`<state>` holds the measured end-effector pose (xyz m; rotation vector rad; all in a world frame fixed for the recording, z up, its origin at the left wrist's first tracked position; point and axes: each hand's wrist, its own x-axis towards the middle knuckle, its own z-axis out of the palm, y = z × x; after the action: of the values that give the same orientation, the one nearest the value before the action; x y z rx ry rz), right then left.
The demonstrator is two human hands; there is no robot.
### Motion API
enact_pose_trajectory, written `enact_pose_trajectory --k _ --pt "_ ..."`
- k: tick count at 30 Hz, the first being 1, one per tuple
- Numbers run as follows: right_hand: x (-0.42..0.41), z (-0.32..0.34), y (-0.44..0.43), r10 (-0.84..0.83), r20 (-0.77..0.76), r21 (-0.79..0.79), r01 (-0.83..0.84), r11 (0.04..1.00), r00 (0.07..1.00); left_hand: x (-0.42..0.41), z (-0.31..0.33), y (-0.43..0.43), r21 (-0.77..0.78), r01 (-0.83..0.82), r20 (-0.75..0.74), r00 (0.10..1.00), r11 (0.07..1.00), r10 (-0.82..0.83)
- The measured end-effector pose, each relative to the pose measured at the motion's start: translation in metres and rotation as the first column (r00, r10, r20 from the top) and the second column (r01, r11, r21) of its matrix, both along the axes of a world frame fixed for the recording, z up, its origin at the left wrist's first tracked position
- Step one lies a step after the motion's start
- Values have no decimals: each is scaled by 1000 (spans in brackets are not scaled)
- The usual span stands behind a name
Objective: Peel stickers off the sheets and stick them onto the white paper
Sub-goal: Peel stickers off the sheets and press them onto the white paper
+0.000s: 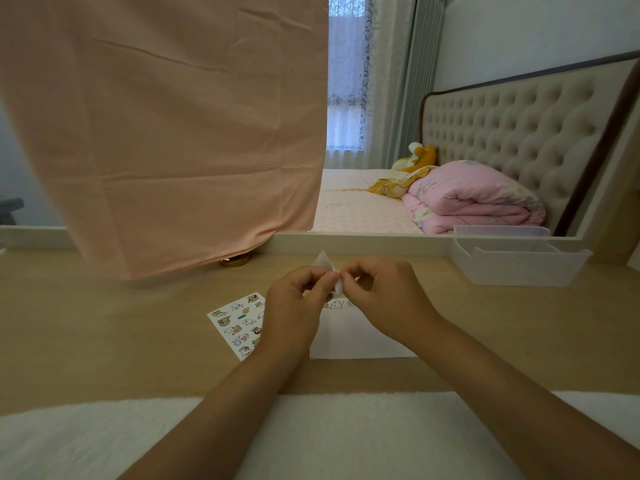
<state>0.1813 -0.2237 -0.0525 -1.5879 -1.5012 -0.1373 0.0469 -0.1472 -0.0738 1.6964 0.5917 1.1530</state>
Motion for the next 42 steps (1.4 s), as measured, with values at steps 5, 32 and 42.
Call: enact_pose_trajectory --k 5,32,42 --pt "1 7 -1 -18 -323 -102 -16 995 946 -1 6 5 -246 89 56 995 965 -78" --pt "9 3 0 -191 -42 -54 188 981 981 -5 -1 14 -84 -52 -50 998 995 47" --pt "8 7 2 -188 -380 -220 109 969 906 -7 -7 20 471 -150 -154 956 869 248"
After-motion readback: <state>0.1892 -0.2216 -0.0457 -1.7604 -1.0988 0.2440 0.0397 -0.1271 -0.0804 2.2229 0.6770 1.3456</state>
